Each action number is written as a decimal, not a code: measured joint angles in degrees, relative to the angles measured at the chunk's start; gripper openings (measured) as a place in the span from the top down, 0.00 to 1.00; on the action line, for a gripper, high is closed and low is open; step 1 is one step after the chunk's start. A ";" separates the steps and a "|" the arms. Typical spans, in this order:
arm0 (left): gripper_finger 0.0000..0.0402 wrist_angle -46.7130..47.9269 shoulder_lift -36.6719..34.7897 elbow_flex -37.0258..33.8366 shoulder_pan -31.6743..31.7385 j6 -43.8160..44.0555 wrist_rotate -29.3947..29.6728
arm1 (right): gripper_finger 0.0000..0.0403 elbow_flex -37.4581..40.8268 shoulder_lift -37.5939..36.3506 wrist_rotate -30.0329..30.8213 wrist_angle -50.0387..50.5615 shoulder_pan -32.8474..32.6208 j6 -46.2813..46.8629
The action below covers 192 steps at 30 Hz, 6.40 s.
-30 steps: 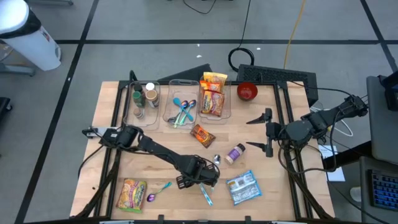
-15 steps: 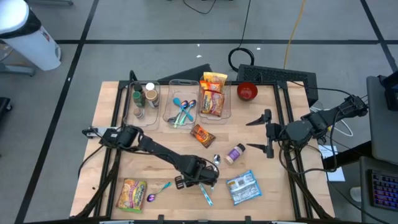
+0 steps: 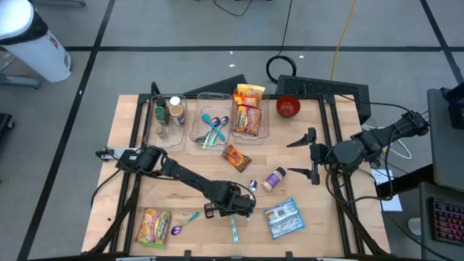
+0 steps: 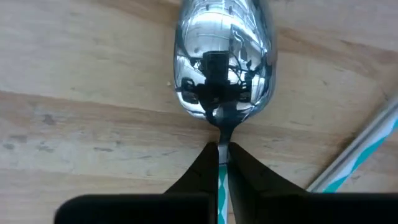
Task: Pick & Place Food Item
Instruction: Put the left blue spoon into the middle transparent bin
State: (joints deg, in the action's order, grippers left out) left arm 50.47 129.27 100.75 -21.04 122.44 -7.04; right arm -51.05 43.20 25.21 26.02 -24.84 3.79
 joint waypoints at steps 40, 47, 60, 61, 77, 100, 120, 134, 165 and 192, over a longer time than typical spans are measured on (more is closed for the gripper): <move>0.97 -4.18 -27.53 0.00 0.22 -42.64 35.72 | 0.10 0.00 3.79 -9.12 -19.36 0.69 2.81; 0.97 -16.39 -30.88 0.02 2.95 -61.20 36.35 | 0.10 0.00 9.36 -22.41 -28.08 4.75 13.31; 0.97 -30.54 -31.19 0.04 6.41 -82.38 25.72 | 0.10 -0.02 11.34 -27.75 -33.32 6.10 21.44; 0.97 -31.37 -31.21 0.04 6.41 -83.53 25.04 | 0.10 -0.02 11.36 -28.78 -33.60 6.18 22.12; 0.97 -44.44 -31.19 0.04 6.41 -95.99 20.08 | 0.10 -0.02 13.99 -34.69 -42.16 6.14 24.68; 0.97 -45.75 -31.15 0.04 6.41 -97.44 22.44 | 0.40 0.00 20.65 -34.39 -51.04 7.63 25.81; 0.97 -45.60 -30.92 0.04 6.39 -96.26 22.57 | 0.92 0.00 20.65 -34.42 -50.94 9.16 24.80; 0.68 -47.48 -30.88 0.04 8.19 -91.66 20.06 | 0.92 0.00 20.57 -34.49 -51.92 10.78 25.49; 0.90 -44.97 -29.04 0.09 11.81 -90.65 18.58 | 0.92 0.11 18.56 -37.00 -53.42 16.73 27.23; 0.92 -26.68 -37.70 -0.02 15.19 -85.78 25.94 | 0.43 -0.06 8.55 -42.34 -38.26 28.28 22.09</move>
State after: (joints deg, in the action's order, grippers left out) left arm 23.79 91.57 100.73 -5.85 36.66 18.89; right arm -51.11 51.75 -17.12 -12.24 3.44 25.88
